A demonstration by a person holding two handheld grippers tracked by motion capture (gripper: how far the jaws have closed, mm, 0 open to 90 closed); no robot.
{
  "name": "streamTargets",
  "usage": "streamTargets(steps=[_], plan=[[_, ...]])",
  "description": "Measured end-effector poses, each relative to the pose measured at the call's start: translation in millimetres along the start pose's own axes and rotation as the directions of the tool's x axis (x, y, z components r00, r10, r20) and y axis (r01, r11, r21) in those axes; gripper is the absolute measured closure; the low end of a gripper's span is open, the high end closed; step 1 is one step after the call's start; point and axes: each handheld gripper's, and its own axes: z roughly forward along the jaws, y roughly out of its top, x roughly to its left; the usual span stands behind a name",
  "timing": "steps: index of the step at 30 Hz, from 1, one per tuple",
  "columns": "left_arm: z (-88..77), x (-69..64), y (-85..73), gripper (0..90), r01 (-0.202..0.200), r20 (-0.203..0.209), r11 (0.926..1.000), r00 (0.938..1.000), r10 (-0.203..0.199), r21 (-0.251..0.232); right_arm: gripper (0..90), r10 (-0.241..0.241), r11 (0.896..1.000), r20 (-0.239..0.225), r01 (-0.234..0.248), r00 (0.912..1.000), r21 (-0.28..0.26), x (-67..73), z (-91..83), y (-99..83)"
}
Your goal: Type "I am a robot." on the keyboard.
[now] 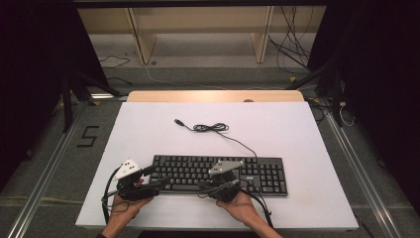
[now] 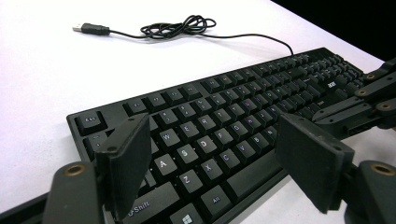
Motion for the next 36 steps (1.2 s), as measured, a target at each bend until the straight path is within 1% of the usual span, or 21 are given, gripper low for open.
streamTargets(steps=[7,22,25,31,34,36], plan=[[0.2,0.0,-0.1,26.6,-0.001,0.0,1.0,1.0,0.001,0.001,90.0,-0.007,1.0,0.025,0.006,0.9996,0.026,-2.2,7.7,-1.6],[0.4,-0.3,-0.1,26.6,-0.004,0.0,1.0,1.0,0.004,0.003,90.0,-0.009,0.999,0.035,0.008,0.9993,0.043,-3.9,14.0,-2.3],[0.3,-0.4,-0.1,26.6,-0.004,-0.001,1.0,1.0,0.004,0.002,90.0,-0.014,0.998,0.046,0.011,0.9988,0.06,-3.8,15.9,-3.7],[0.2,0.2,-0.1,26.7,-0.003,-0.004,1.0,1.0,0.004,0.002,90.0,-0.009,0.999,0.048,0.007,0.9988,0.054,-3.5,16.2,-4.4],[0.3,0.4,-0.1,26.7,-0.003,-0.005,1.0,1.0,0.003,0.003,90.0,0.001,0.999,0.047,-0.004,0.9989,0.05,-3.4,15.7,-4.1],[0.4,0.9,-0.1,26.7,-0.003,-0.007,1.0,1.0,0.003,0.003,83.7,0.013,0.999,0.032,-0.014,0.9994,0.039,-4.4,13.9,-3.5]])
